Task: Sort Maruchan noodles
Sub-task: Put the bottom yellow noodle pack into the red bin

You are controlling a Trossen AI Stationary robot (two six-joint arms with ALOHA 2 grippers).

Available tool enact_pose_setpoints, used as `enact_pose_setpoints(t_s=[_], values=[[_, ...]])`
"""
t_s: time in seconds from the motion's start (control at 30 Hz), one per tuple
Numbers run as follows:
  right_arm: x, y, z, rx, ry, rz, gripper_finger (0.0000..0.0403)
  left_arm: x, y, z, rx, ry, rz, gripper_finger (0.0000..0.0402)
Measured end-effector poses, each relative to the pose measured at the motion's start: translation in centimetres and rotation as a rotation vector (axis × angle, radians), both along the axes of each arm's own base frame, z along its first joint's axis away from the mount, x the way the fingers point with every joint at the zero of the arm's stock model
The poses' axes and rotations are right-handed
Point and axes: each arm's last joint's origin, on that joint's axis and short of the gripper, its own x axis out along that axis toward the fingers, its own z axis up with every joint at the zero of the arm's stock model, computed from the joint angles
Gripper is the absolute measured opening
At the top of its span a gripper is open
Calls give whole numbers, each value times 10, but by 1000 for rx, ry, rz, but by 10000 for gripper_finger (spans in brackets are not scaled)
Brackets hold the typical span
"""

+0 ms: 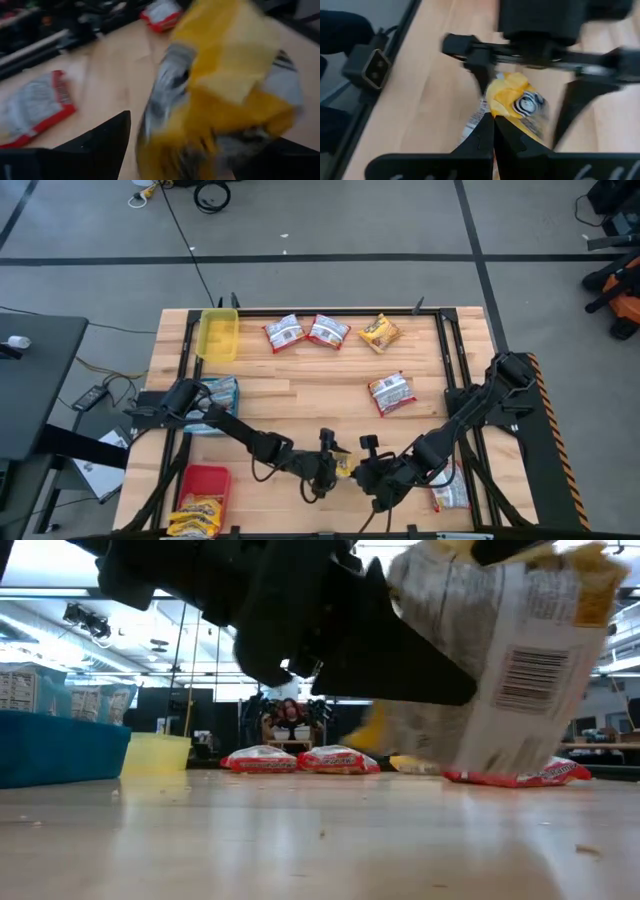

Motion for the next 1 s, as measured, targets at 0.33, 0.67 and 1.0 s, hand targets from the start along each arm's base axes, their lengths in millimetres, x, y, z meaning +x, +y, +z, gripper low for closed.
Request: enact_pose_setpoints(t_s=[0.33, 0.67, 1.0], values=[[-1, 0, 0, -14, -10, -16, 37, -4, -4, 0, -8, 45, -37, 170], [-16, 6, 24, 10, -91, 0, 111, -72, -5, 56, -80, 444, 10, 156], [-16, 6, 24, -11, -116, -32, 110, -183, -13, 157, -348, 853, 174, 159]])
